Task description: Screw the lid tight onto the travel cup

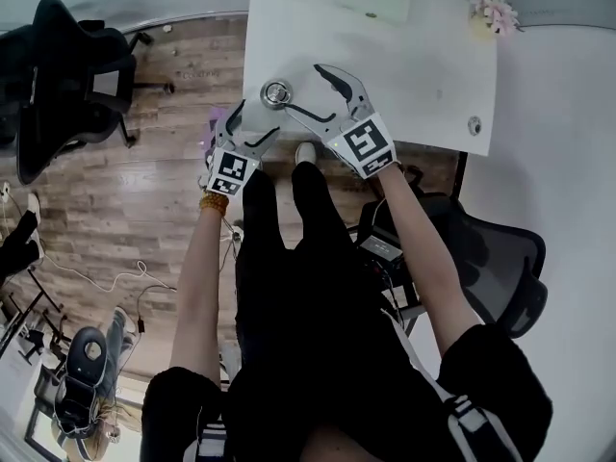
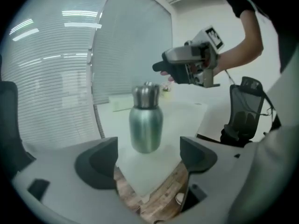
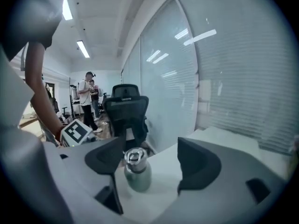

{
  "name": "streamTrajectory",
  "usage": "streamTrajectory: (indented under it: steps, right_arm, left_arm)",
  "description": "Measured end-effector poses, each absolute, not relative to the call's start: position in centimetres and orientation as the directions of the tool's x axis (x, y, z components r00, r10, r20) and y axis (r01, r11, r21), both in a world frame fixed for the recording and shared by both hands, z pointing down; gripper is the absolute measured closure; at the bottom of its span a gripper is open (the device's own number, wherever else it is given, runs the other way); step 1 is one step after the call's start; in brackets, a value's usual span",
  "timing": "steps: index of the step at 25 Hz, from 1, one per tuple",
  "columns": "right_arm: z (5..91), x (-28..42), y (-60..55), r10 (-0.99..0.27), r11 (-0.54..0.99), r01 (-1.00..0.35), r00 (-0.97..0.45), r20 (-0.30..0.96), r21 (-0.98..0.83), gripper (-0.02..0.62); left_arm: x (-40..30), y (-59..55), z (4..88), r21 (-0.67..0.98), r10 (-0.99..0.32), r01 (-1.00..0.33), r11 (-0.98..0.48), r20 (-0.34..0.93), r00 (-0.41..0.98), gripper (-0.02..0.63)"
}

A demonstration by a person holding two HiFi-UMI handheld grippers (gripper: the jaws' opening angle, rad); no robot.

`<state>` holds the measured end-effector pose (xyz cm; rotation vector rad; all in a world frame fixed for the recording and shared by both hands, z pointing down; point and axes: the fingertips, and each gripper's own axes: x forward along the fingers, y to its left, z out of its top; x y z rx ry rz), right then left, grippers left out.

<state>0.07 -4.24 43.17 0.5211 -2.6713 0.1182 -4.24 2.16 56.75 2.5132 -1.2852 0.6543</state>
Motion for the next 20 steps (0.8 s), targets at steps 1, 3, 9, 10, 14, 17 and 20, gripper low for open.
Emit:
streamTrajectory:
  steps: [1, 3, 9, 10, 14, 17, 20]
  right_arm:
    - [40.7, 1.2, -4.4, -0.392, 0.914, -0.402, -0.849, 0.355, 0.047, 0.239]
    - [34.4, 2.9, -4.1, -0.478, 0.878, -0.470, -0.858, 0.187, 0.090, 0.361]
    - [22.9, 4.8, 0.3, -0.603, 0.798, -0.600, -0.794, -0.073, -0.060, 0.431]
    - [22.6, 4.8, 1.2, -0.616, 0.788, -0.614, -0.784, -0.072, -0.058, 0.444]
    - [22.0, 3.4, 5.2, -0.635, 0.772, -0.636, -0.769, -0.066, -0.014, 0.474]
    - [21.2, 1.9, 9.7, -0.632, 0.773, -0.634, -0.773, -0.058, 0.029, 0.487]
    - [20.9, 1.1, 13.8, -0.669, 0.741, -0.669, -0.743, -0.036, 0.059, 0.530]
  left_arm:
    - [-4.8, 3.2, 54.4, 0.003, -0.724, -0.814, -0.581, 0.454, 0.519, 0.196]
    - [-5.5, 4.4, 47.0, -0.003, -0.807, -0.847, -0.532, 0.307, 0.505, 0.234]
    - [-5.3, 4.8, 28.0, 0.033, -0.982, -0.985, -0.172, 0.067, 0.174, 0.538]
    - [-5.0, 5.0, 26.5, 0.021, -0.991, -0.992, -0.124, 0.057, 0.125, 0.586]
    - [-4.6, 7.4, 22.8, -0.015, -0.999, -0.999, -0.041, 0.026, 0.040, 0.594]
    - [-4.8, 11.6, 21.8, -0.013, -0.996, -0.996, -0.086, 0.018, 0.086, 0.594]
    - [-6.3, 15.6, 21.4, -0.004, -0.993, -0.993, -0.115, 0.013, 0.115, 0.594]
